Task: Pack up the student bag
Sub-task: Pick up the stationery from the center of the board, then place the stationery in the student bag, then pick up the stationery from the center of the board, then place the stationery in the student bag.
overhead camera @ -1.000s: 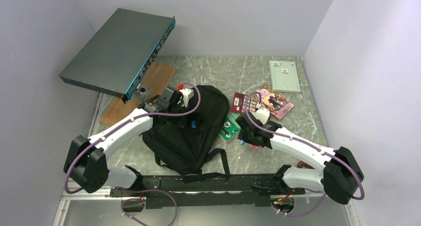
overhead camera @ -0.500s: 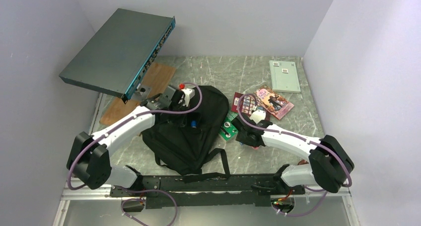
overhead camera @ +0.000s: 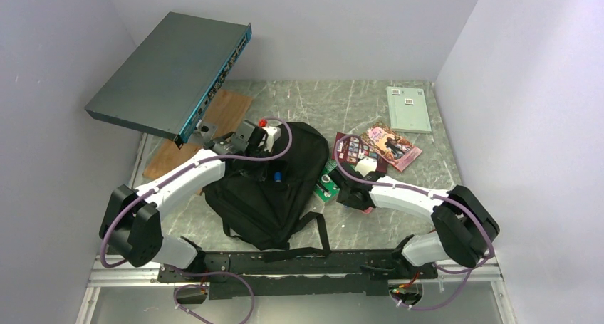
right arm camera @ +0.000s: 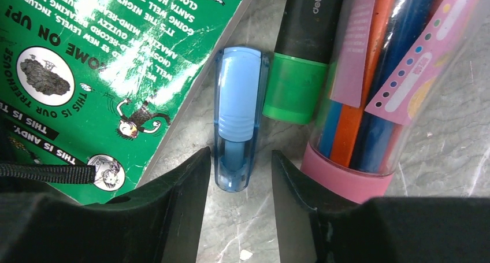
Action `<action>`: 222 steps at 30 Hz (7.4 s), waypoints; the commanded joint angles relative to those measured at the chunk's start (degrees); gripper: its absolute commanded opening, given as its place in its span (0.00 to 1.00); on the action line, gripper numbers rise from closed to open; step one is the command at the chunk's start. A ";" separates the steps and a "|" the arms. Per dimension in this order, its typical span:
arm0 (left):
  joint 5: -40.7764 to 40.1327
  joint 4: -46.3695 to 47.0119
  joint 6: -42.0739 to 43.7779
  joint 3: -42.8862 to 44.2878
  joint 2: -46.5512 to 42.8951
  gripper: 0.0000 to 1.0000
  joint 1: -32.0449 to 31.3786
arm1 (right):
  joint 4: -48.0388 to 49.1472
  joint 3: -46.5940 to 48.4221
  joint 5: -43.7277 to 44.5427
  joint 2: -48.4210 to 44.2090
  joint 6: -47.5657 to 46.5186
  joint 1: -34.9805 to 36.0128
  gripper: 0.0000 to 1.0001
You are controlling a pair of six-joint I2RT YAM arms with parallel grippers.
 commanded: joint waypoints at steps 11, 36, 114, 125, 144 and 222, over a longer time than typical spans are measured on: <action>-1.67 1.70 2.13 0.34 -2.53 0.00 -0.34 | 0.22 -0.36 -0.42 -1.85 1.78 0.06 0.30; -1.90 1.75 1.91 0.05 -3.56 0.00 -0.35 | 6.14 -3.93 -1.57 -18.76 -11.94 0.15 0.00; -1.87 2.99 2.03 -0.44 -3.85 0.00 -0.30 | 7.08 11.02 -3.08 -7.51 -17.49 -2.75 0.51; -1.68 2.92 1.90 -0.56 -4.04 0.00 -0.35 | -7.01 3.92 6.87 -11.58 -9.74 -11.88 0.58; -1.53 3.11 1.83 -0.70 -4.18 0.00 -0.34 | 6.56 -10.29 -1.88 -15.16 -8.64 -18.50 0.75; -0.10 4.61 4.15 -2.85 -5.29 0.00 -0.52 | 95.37 2.76 -34.24 8.13 -17.57 -7.19 0.00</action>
